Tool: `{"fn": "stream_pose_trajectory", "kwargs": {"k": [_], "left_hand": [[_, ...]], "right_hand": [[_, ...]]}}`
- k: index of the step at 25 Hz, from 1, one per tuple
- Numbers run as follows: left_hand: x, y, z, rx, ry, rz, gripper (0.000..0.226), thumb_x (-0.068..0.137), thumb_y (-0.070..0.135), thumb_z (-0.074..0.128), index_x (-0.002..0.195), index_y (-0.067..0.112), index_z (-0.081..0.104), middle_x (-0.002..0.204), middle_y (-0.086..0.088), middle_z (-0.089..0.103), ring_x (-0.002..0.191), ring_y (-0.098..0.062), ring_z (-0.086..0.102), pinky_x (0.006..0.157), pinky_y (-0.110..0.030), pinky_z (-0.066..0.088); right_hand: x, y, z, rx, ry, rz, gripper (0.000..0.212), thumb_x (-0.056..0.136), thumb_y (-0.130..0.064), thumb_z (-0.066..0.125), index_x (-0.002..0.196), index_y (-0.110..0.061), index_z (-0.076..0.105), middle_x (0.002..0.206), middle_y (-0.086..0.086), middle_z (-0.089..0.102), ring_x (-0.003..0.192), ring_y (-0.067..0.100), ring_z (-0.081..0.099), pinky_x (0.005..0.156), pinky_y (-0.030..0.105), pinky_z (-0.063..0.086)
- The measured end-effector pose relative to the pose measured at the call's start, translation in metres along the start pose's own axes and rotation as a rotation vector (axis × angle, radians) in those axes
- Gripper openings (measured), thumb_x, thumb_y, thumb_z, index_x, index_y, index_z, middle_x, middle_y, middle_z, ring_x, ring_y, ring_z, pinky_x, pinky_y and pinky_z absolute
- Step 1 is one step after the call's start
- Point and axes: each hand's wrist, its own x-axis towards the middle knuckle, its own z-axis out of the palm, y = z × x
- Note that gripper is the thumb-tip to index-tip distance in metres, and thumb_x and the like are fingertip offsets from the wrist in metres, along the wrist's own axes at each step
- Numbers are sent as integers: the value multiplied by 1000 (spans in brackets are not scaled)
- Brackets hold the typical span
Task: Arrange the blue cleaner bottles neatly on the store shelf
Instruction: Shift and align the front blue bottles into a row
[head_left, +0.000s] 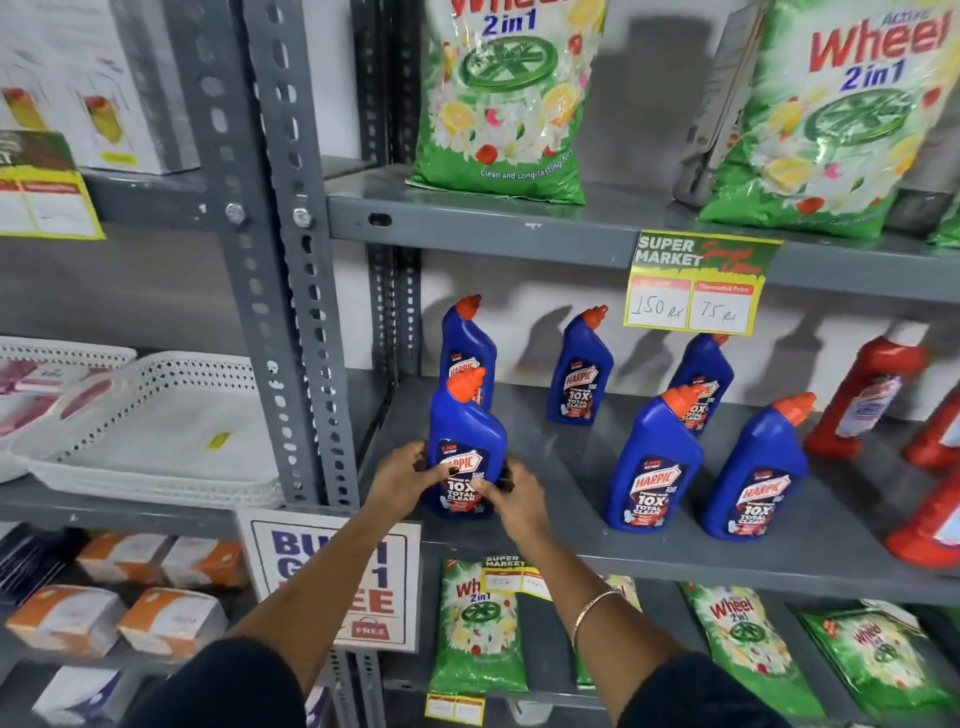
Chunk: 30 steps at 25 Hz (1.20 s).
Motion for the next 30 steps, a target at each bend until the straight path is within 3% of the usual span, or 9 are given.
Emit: {"fn": "stream_pose_trajectory", "kwargs": {"k": [6,9,11,14,17,20,23,27,30], "left_hand": [[1,-1,-7,-77,-27,-46,36,80,9,64,113,-1,54,118,-20,63,104,-28,60,87,-34,47],[-2,-5,-6,-99,-37,-54,57,75,13,69,126,7,44,128,-17,57,117,-29,55,92,-36,46],[-14,-4,4,-60,119,37,80,72,17,73,137,12,28,142,-12,42,129,-25,43,104,-39,39],[-49,7,43,209,445,391,74,75,24,66,135,9,26,148,-12,24,137,-25,21,115,-37,21],[-59,25,102,342,288,604,61,78,36,54,130,12,31,140,-8,33,131,-22,27,110,-34,20],[-36,66,155,93,-101,349,63,79,19,64,133,8,33,140,-12,42,130,-24,39,110,-37,33],[-3,102,182,-5,-232,142,55,75,7,67,124,1,45,130,-18,54,120,-30,51,101,-42,43],[14,103,187,89,-225,121,47,68,15,71,108,-3,57,112,-25,65,102,-37,62,92,-49,50],[8,97,176,114,-173,101,41,71,13,70,107,-1,58,112,-20,67,99,-30,63,90,-46,52]], "right_hand": [[-1,-9,9,-31,-9,11,45,75,-17,70,115,-6,54,115,14,65,104,24,60,84,25,44],[-12,-6,2,31,17,18,49,72,-18,73,115,-9,53,105,3,64,98,16,59,83,24,44],[-25,11,-10,65,195,33,43,72,-20,74,109,-13,55,98,0,61,92,16,59,79,25,46],[-48,52,-51,24,592,40,23,75,-14,69,84,-21,50,85,9,59,81,28,58,70,33,49],[-47,81,-117,-18,806,130,32,72,-3,69,88,-16,46,88,18,55,83,36,55,77,47,46],[-24,82,-173,114,515,161,50,66,3,74,107,-6,47,104,15,55,94,28,56,85,37,49],[0,75,-200,-32,171,85,67,60,-24,77,114,2,50,110,10,59,93,18,57,77,7,47],[8,77,-200,-117,149,108,55,60,-23,78,107,-3,56,110,20,67,101,29,62,92,48,49],[10,79,-187,-113,114,72,67,53,-38,77,108,-6,55,109,19,68,102,32,63,89,47,50]]}}
